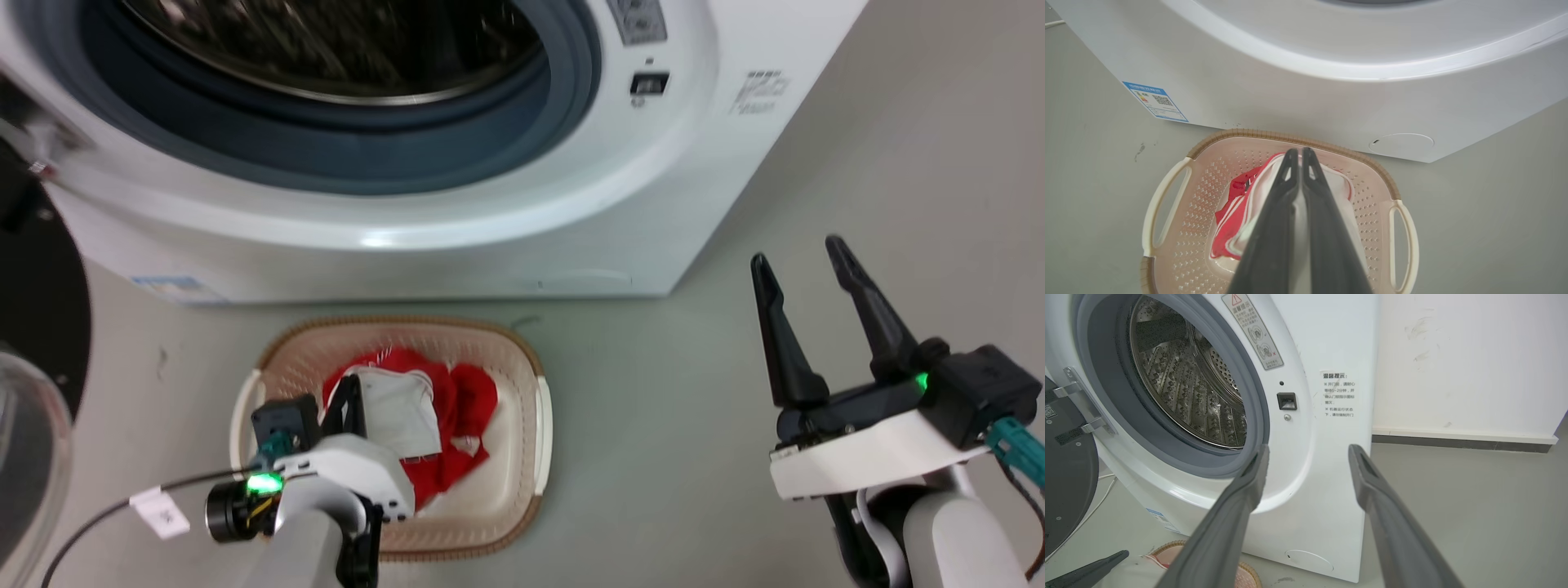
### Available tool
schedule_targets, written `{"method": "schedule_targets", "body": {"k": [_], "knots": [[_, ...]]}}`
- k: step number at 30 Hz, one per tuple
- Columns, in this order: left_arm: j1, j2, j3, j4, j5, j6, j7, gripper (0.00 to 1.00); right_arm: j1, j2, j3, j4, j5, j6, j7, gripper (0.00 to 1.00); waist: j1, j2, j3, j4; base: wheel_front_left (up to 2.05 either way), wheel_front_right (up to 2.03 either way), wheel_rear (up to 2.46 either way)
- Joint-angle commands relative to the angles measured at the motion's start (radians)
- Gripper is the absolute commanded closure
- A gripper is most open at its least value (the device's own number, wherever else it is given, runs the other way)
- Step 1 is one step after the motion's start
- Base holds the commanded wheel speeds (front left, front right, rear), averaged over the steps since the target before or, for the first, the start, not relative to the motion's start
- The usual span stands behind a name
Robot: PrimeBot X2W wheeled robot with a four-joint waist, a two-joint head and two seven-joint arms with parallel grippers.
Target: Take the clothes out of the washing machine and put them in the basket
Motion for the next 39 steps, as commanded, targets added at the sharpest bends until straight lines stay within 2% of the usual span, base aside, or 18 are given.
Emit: {"method": "schedule_targets", "body": {"k": [1,11,17,18,20,21,25,29,39], "knots": [[-0.045,-0.002,0.006,0.043,0.007,-0.001,-0.006,1.0,-0.026,0.0,0.002,-0.006,-0.004,-0.001,-0.004,0.0,-0.0001,0.0,0.1,-0.016,0.0,0.0,0.0],[-0.219,-0.011,0.023,0.38,0.011,0.006,-0.005,1.0,-0.11,0.0,0.024,0.012,-0.002,-0.001,-0.055,0.0,-0.0001,0.0,0.292,-0.076,0.0,0.0,0.0],[-0.26,-0.004,0.047,0.443,0.013,0.008,-0.005,1.0,-0.144,0.001,0.032,0.043,0.012,-0.001,-0.085,0.0,-0.0001,0.0,0.368,-0.099,0.0,0.0,0.0],[-0.263,-0.002,0.049,0.445,0.016,0.006,-0.005,0.88,-0.147,0.0,0.033,0.05,0.013,-0.001,-0.089,0.0,-0.0001,0.0,0.374,-0.101,0.0,0.0,0.0],[-0.265,-0.002,0.057,0.448,0.017,0.009,-0.005,0.5,-0.154,0.0,0.031,0.063,-0.003,-0.001,-0.099,0.0,-0.0001,0.0,0.377,-0.1,0.0,0.0,0.0],[-0.265,-0.002,0.06,0.449,0.019,0.008,-0.005,0.0,-0.158,0.0,0.027,0.07,-0.008,-0.001,-0.105,0.0,-0.0001,0.0,0.374,-0.097,0.0,0.0,0.0],[-0.242,-0.005,0.077,0.426,0.023,-0.001,-0.005,0.0,-0.152,0.0,0.021,0.104,-0.024,-0.001,-0.116,0.0,-0.0001,0.0,0.319,-0.081,0.0,0.0,0.0],[-0.201,-0.009,0.09,0.388,0.033,-0.016,-0.005,0.0,-0.125,0.0,0.01,0.133,-0.036,-0.001,-0.119,0.0,-0.0001,0.0,0.212,-0.063,0.0,0.0,0.0],[-0.048,-0.013,0.141,0.11,0.096,-0.068,-0.005,0.0,-0.033,0.0,-0.036,0.128,-0.067,-0.001,-0.108,0.0,-0.0001,0.0,-0.057,-0.024,0.0,0.0,0.0]]}}
